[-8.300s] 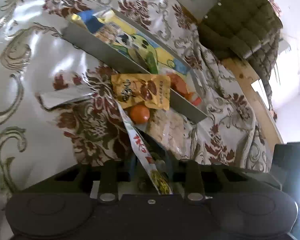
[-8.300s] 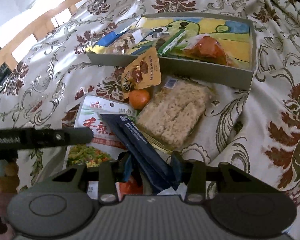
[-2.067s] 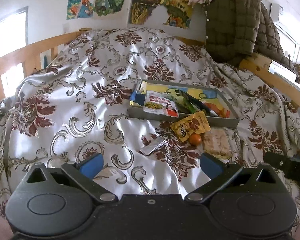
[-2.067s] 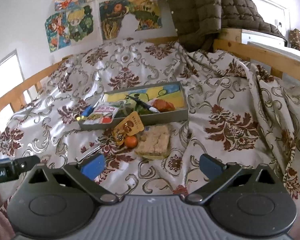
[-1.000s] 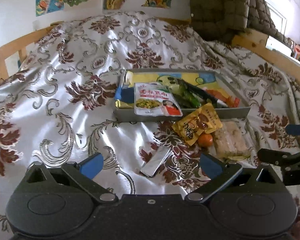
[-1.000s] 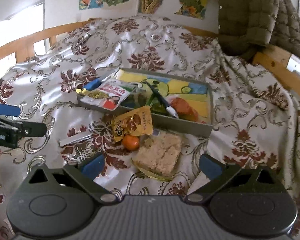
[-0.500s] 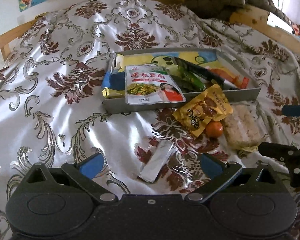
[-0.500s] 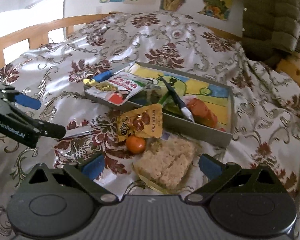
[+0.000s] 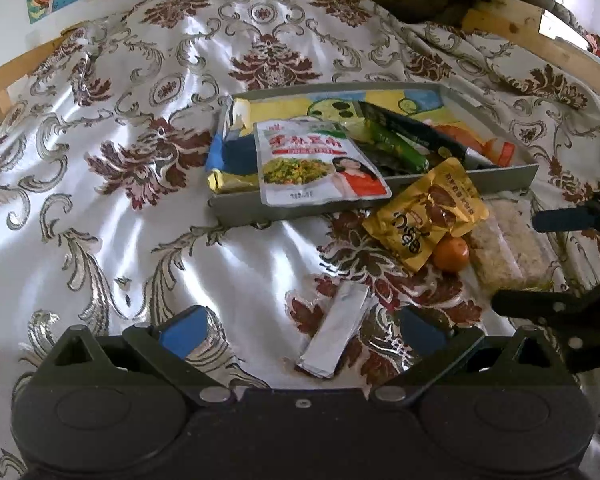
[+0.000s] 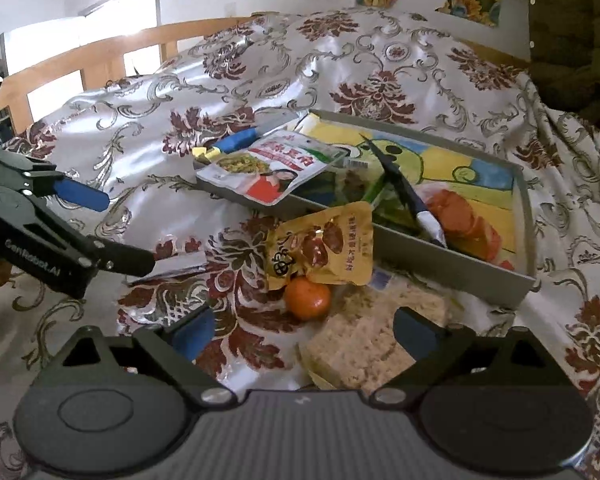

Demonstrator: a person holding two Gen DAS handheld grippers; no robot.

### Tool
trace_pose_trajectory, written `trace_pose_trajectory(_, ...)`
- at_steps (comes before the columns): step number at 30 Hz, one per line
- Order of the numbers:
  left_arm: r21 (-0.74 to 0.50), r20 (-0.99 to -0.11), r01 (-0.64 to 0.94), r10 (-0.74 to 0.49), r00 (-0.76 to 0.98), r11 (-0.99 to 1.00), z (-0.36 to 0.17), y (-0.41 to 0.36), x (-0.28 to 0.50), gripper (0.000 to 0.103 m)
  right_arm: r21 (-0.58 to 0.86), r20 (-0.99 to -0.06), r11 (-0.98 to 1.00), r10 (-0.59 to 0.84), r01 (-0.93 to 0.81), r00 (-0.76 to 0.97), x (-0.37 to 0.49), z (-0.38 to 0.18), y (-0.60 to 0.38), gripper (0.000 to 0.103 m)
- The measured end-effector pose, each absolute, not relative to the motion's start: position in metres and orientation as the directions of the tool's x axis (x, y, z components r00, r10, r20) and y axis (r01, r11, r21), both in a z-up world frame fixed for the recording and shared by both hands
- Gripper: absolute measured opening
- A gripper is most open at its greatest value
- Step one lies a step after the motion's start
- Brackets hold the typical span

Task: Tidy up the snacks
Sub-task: 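Move the left tool to the silver stick packet while the right tool approaches the brown fish pouch, then close the left tool on the silver packet while the right tool closes on the brown pouch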

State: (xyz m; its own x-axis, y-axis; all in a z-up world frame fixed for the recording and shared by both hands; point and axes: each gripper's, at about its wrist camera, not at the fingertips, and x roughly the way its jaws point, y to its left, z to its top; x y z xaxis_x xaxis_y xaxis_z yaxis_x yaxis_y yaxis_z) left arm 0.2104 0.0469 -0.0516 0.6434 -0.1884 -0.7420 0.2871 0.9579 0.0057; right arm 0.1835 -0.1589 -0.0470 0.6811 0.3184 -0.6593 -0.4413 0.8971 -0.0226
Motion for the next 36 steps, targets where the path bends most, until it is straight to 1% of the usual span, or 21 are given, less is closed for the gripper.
trace_pose_trajectory(2, 0.004, -0.748, 0.287, -0.188, 0.637, 0.958, -0.055, 0.046, 0.211, 0.102, -0.022, -0.661, 0.899, 0.315, -0.437, 0.681, 0.188, -0.051, -0.156, 0.094)
trace_pose_trajectory(10, -0.011, -0.767, 0.31, -0.208, 0.608, 0.951, -0.065, 0.044, 0.214, 0.1, -0.007, -0.672, 0.885, 0.34, -0.465, 0.658, 0.203, -0.061, -0.147, 0.09)
trace_pose_trajectory(12, -0.023, -0.77, 0.318, -0.22, 0.599, 0.948, -0.066, 0.044, 0.216, 0.098, -0.004, -0.679, 0.881, 0.345, -0.473, 0.648, 0.207, -0.064, -0.144, 0.085)
trace_pose_trajectory(16, -0.037, -0.767, 0.342, -0.247, 0.593, 0.939, -0.067, 0.042, 0.216, 0.091, -0.008, -0.685, 0.878, 0.344, -0.479, 0.642, 0.213, -0.069, -0.138, 0.081)
trace_pose_trajectory(17, -0.04, -0.765, 0.349, -0.254, 0.592, 0.936, -0.067, 0.042, 0.216, 0.088, -0.007, -0.687, 0.877, 0.345, -0.48, 0.64, 0.215, -0.07, -0.137, 0.078)
trace_pose_trajectory(19, -0.05, -0.765, 0.365, -0.27, 0.584, 0.93, -0.068, 0.041, 0.216, 0.081, -0.01, -0.688, 0.878, 0.341, -0.478, 0.641, 0.217, -0.071, -0.137, 0.075)
trace_pose_trajectory(21, -0.065, -0.771, 0.374, -0.285, 0.57, 0.925, -0.07, 0.041, 0.218, 0.07, -0.02, -0.687, 0.88, 0.334, -0.475, 0.646, 0.219, -0.073, -0.135, 0.07)
trace_pose_trajectory(22, -0.071, -0.774, 0.376, -0.289, 0.563, 0.924, -0.071, 0.04, 0.218, 0.067, -0.026, -0.686, 0.88, 0.329, -0.473, 0.649, 0.219, -0.073, -0.135, 0.069)
trace_pose_trajectory(24, -0.072, -0.785, 0.375, -0.285, 0.551, 0.924, -0.073, 0.04, 0.22, 0.051, -0.037, -0.684, 0.882, 0.32, -0.469, 0.655, 0.22, -0.074, -0.134, 0.063)
trace_pose_trajectory(25, -0.067, -0.791, 0.374, -0.278, 0.545, 0.925, -0.074, 0.04, 0.221, 0.049, -0.043, -0.684, 0.883, 0.315, -0.467, 0.658, 0.221, -0.075, -0.133, 0.062)
trace_pose_trajectory(27, -0.072, -0.796, 0.371, -0.278, 0.538, 0.926, -0.076, 0.041, 0.222, 0.045, -0.064, -0.681, 0.886, 0.297, -0.459, 0.669, 0.222, -0.075, -0.132, 0.053)
trace_pose_trajectory(28, -0.079, -0.797, 0.372, -0.282, 0.534, 0.925, -0.076, 0.041, 0.222, 0.043, -0.076, -0.682, 0.888, 0.286, -0.454, 0.673, 0.222, -0.076, -0.13, 0.051)
trace_pose_trajectory(29, -0.085, -0.799, 0.374, -0.287, 0.529, 0.924, -0.075, 0.041, 0.222, 0.039, -0.085, -0.684, 0.888, 0.279, -0.453, 0.674, 0.223, -0.076, -0.129, 0.046)
trace_pose_trajectory(30, -0.091, -0.8, 0.379, -0.294, 0.523, 0.921, -0.075, 0.041, 0.222, 0.034, -0.089, -0.688, 0.887, 0.274, -0.453, 0.672, 0.223, -0.077, -0.127, 0.046)
trace_pose_trajectory(33, -0.096, -0.804, 0.395, -0.305, 0.51, 0.913, -0.075, 0.038, 0.22, 0.026, -0.119, -0.705, 0.881, 0.251, -0.458, 0.664, 0.222, -0.079, -0.122, 0.044)
trace_pose_trajectory(36, -0.105, -0.806, 0.4, -0.313, 0.503, 0.911, -0.075, 0.037, 0.219, 0.022, -0.12, -0.712, 0.879, 0.249, -0.462, 0.657, 0.221, -0.079, -0.119, 0.042)
